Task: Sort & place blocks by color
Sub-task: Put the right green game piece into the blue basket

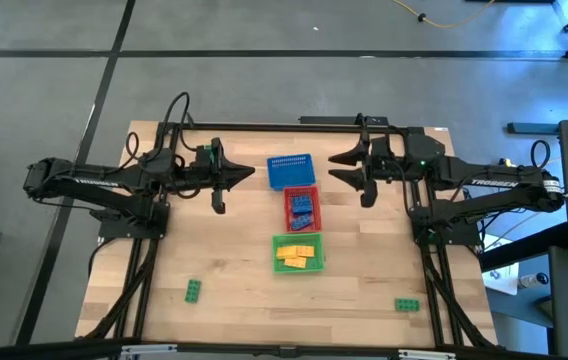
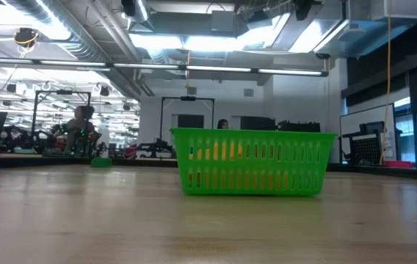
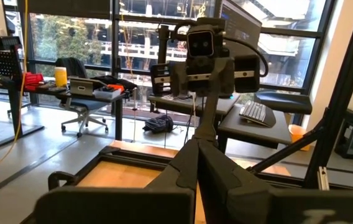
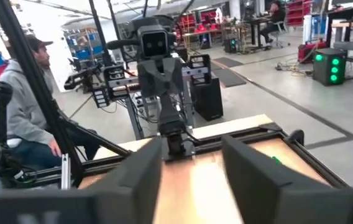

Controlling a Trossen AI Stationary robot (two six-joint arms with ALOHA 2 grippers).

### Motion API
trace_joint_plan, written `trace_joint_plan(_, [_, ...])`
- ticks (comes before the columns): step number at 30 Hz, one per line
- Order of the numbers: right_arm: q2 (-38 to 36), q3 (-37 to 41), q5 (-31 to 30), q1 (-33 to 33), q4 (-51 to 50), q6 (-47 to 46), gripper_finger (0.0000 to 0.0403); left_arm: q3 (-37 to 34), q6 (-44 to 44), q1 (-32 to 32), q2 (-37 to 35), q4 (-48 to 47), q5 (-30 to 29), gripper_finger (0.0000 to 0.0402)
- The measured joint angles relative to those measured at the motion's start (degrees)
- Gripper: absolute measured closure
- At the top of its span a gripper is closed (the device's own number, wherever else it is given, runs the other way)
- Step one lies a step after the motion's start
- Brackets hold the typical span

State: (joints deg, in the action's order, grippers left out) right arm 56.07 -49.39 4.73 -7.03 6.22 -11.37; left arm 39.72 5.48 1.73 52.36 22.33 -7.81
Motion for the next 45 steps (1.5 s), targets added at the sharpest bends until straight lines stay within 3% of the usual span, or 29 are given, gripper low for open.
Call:
trace_joint_plan(5, [0.02, 0.0, 0.09, 0.0, -3.35, -0.41, 0.0137, 0.0, 0.04, 0.01, 0.0, -0.02, 0.0, 0.0401])
trace_joint_plan(9, [0.02, 0.0, 1.26, 0.0, -5.51, -0.64, 0.0096, 0.02, 0.07, 0.01, 0.0, -0.02, 0.0, 0.0401])
trace_joint_plan(15, [0.02, -0.23, 6.9, 0.0, -6.16, -6.24, 0.0088, 0.02, 0.15, 0.01, 0.0, -0.04, 0.0, 0.0401])
trace_joint_plan(22, [2.24, -7.03, 15.54, 3.15, -29.56, -19.65, 0.0096, 0.02, 0.38, -0.01, 0.0, -0.04, 0.0, 0.0401])
trace_joint_plan(27, [5.07, -7.39, 21.6, 11.62, -48.02, -29.05, 0.0096, 0.02, 0.39, 0.01, -0.02, -0.29, 0.0, 0.0401])
trace_joint_plan(31, [7.71, -7.39, 22.08, 21.92, -59.3, -32.15, 0.0096, 0.02, 0.39, 0.01, -0.02, -0.31, 0.0, 0.0401])
trace_joint_plan(35, [10.18, -7.39, 21.92, 31.63, -64.48, -34.89, 0.0096, 0.02, 0.39, 0.01, -0.02, -0.35, -0.02, 0.0402])
trace_joint_plan(45, [17.37, -7.39, 8.1, 50.27, -66.0, -41.5, 0.0096, 0.02, 0.39, 0.01, -0.02, -0.39, -0.02, 0.0402])
